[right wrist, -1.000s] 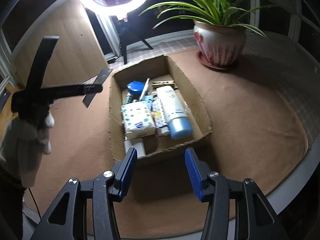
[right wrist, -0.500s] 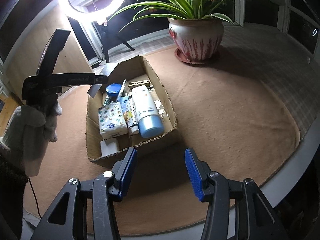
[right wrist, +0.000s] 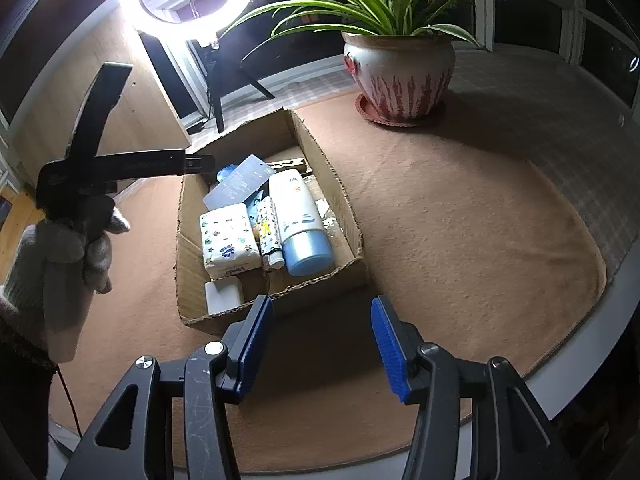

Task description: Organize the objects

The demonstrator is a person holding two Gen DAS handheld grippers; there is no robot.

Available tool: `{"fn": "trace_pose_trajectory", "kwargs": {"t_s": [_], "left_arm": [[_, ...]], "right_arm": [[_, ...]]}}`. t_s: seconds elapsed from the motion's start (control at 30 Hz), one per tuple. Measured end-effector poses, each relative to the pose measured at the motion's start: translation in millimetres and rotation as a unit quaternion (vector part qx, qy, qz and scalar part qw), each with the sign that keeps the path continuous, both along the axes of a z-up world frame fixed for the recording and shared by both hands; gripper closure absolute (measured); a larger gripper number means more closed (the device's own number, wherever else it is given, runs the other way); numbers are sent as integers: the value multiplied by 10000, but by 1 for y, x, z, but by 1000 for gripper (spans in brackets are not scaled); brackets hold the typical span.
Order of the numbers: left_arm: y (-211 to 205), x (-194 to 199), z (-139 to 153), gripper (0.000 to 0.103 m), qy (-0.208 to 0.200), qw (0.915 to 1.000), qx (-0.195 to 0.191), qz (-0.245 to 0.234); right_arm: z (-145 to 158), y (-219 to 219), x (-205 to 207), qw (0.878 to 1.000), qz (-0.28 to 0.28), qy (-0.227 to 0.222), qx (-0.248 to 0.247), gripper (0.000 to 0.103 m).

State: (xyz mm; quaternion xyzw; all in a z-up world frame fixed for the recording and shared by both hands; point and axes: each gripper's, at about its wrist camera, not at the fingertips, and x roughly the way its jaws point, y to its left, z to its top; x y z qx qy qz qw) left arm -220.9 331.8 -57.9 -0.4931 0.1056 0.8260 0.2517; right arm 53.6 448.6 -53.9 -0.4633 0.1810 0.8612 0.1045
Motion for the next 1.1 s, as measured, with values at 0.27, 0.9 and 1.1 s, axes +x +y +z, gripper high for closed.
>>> {"fn": "trace_pose_trajectory", "kwargs": {"t_s": [0.27,0.9,1.1], "left_arm": [[-42,19,13,16,84,9997,42,242],[-207,100,63,12,500,9910,334,1199],[-258,131,61,1,586,9841,262,1659]], "right_arm": [[3,-24,-6,9999,168,4,25,55],[20,-132,-37,9949,974,270,72,34],[23,-171,-53,9907,1321,304,138,30]]}}
